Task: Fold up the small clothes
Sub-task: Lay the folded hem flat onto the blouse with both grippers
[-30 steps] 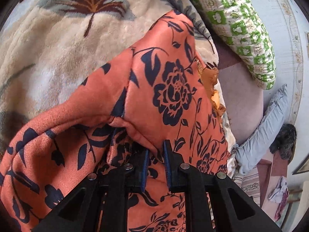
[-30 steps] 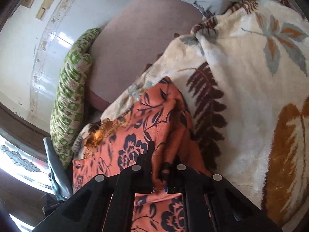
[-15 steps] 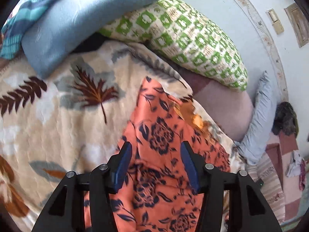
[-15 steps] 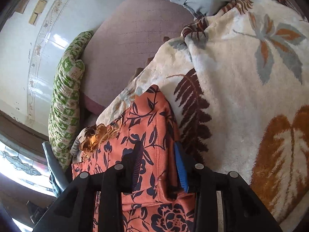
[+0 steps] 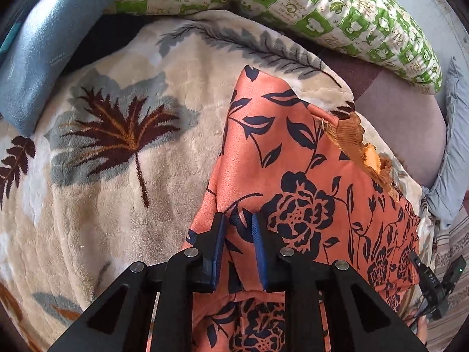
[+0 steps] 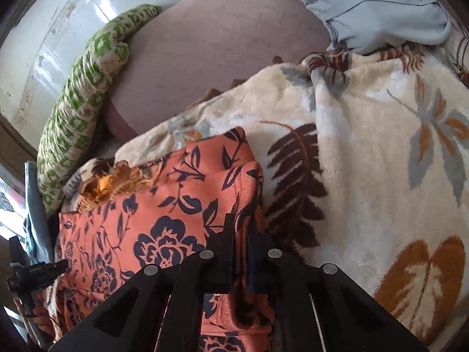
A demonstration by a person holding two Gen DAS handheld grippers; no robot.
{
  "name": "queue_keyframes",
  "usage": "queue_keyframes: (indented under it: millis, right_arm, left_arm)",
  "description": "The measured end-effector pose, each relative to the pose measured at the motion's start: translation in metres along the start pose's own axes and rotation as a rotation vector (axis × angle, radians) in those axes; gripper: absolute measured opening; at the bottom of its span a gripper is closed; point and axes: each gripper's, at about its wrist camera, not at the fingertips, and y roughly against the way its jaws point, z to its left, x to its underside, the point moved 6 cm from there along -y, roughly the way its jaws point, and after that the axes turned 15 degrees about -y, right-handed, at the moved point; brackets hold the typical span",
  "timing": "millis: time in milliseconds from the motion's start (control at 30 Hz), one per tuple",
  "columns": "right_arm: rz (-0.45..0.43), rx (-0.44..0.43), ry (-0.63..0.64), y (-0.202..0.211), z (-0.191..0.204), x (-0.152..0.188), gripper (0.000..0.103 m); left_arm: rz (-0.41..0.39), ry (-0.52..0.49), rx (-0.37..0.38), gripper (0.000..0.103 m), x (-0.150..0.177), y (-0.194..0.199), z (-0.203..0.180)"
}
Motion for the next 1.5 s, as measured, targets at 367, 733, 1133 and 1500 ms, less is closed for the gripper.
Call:
queue_keyframes:
  millis: [367,733,1133,1500]
  right_arm:
    - [0.033,-0.085,-0.150,0.074,-0.027,0.019,0.024]
    - [0.175,-0.063,-0.164,0.145,-0.118,0.134,0.032]
    - [0.235,-0.083,-0.003,0.166,-0.093,0.200,0.044]
    - [0.204,-0.033,0.014,0.178,-0.116,0.199,0.006]
  left_arm:
    - [0.039,-0.053,-0.021,0.022,0.035,0.064,0.008]
    - [0.093,0.046,0.130,0.048,0.143,0.147,0.071]
    - [0.171,0.067,0.199,0.048,0.225,0.149,0.077]
    - [0.152,0.038,0.017,0.019,0.242,0.178,0.095]
